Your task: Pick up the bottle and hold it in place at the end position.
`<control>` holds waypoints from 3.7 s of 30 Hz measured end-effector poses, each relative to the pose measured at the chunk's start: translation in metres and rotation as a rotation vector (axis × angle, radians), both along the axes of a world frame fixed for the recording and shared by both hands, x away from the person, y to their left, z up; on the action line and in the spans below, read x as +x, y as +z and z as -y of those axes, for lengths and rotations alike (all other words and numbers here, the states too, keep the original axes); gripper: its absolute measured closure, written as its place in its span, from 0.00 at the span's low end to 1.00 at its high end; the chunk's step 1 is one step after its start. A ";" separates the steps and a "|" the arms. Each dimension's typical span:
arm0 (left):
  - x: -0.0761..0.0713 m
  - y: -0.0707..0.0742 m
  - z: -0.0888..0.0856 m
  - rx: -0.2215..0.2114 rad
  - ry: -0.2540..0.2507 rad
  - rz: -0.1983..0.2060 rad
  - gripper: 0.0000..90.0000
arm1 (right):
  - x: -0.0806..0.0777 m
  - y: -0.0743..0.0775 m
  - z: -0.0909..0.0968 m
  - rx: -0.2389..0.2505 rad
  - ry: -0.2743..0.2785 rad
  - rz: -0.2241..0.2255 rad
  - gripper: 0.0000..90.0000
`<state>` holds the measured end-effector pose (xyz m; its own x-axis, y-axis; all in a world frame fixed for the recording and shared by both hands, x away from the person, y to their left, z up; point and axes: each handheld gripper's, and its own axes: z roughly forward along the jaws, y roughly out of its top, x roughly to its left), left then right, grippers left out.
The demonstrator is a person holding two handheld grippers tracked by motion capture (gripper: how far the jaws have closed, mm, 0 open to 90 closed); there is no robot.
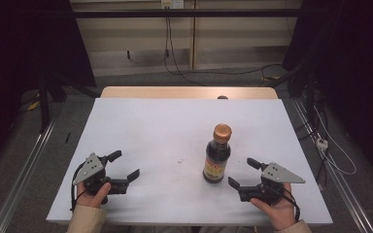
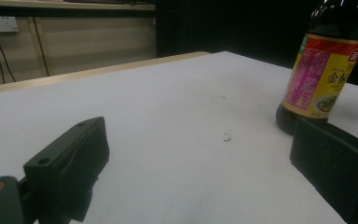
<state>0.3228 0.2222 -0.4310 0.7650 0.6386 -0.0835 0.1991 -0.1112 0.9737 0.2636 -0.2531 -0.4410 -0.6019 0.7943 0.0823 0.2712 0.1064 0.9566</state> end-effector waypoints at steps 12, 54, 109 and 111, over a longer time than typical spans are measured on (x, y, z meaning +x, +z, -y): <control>-0.005 0.000 -0.001 0.003 -0.003 -0.002 0.05 | 0.009 0.014 -0.028 0.008 0.070 -0.007 0.09; -0.003 -0.001 0.003 0.008 -0.035 0.007 0.05 | 0.041 0.024 -0.058 -0.010 0.095 0.015 0.33; 0.002 -0.002 0.007 0.009 -0.067 -0.003 0.05 | 0.136 0.041 -0.101 -0.036 0.087 0.030 0.34; 0.002 -0.002 0.007 0.009 -0.067 -0.001 0.05 | 0.139 0.040 -0.102 -0.038 0.084 0.028 0.34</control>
<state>0.3249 0.2153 -0.4334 0.8059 0.5868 -0.0787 0.1917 -0.1328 0.9724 0.4030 -0.1515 -0.4006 -0.6683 0.7431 0.0348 0.2325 0.1641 0.9587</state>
